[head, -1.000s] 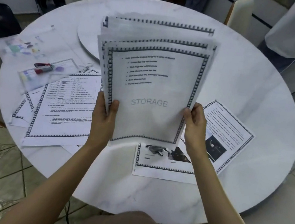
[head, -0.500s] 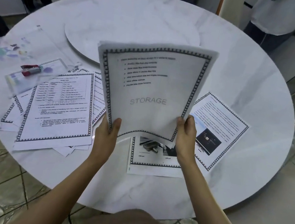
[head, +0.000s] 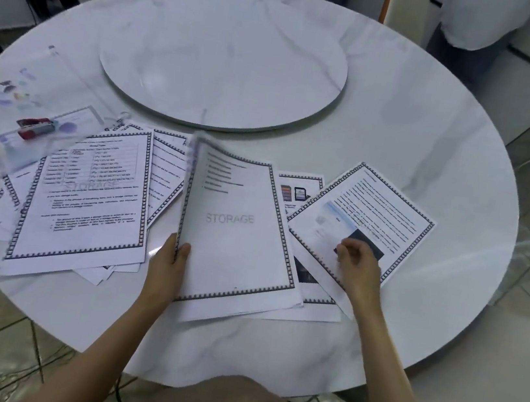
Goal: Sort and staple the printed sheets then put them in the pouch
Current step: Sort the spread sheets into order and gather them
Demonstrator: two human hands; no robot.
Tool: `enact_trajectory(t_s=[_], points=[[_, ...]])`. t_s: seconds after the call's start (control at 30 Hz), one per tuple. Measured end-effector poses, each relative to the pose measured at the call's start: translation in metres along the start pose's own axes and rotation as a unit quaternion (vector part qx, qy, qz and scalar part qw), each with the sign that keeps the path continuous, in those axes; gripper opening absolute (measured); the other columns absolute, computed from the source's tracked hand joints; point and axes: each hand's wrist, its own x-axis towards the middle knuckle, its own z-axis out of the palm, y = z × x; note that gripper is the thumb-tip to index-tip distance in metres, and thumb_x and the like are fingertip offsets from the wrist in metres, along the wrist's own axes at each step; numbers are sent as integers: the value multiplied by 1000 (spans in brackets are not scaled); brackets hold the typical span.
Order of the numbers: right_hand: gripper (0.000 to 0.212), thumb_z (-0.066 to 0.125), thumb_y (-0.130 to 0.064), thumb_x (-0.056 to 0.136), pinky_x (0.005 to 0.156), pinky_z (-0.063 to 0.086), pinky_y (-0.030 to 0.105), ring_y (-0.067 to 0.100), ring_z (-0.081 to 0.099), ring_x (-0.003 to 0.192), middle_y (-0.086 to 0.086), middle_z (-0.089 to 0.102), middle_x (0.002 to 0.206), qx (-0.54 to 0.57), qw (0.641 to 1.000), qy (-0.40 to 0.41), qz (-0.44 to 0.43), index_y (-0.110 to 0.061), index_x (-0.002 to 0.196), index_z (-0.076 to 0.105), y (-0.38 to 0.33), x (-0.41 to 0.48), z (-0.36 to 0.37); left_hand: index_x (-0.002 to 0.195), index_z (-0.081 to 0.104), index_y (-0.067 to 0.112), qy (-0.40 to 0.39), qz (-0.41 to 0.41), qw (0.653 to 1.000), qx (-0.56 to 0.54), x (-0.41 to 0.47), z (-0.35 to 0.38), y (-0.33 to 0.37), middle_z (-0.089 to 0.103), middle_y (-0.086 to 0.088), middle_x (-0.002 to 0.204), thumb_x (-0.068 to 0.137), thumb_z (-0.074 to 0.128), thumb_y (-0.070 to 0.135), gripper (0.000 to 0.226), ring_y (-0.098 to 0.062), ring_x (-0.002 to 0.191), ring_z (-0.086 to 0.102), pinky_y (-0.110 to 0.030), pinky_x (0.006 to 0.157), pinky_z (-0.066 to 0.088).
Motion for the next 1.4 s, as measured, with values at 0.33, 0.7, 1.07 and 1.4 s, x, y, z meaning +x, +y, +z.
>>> enact_trajectory(t_s=[0.33,0.7,1.07,1.4], points=[[76,74,-29,75,96,35,45,42,33,119,30,33,131,-270,949,129,102,8,129,34,25,21,-31,91,45,-9,15,-37,999,37,1,5,-9,48,-17,81,97,39,16,26,-23,75,42,-35,67,32],[80,77,-16,72,99,34,46,43,34,122,31,33,133,-176,959,151,163,7,134,31,23,41,-45,78,39,2,25,-43,998,49,-1,8,-6,42,-11,70,97,39,16,23,-22,66,38,-31,57,30],[28,40,-16,96,72,38,30,28,53,85,19,60,97,-38,969,239,53,4,104,58,22,48,-72,85,43,-6,25,-45,998,48,-1,7,-7,46,-16,76,96,39,17,25,-23,71,41,-32,59,31],[23,43,-19,94,67,42,25,16,48,70,3,53,72,109,973,202,4,-10,75,51,5,50,-70,91,45,-8,12,-56,998,24,2,4,-12,51,-15,81,96,40,19,28,-23,74,44,-31,61,33]])
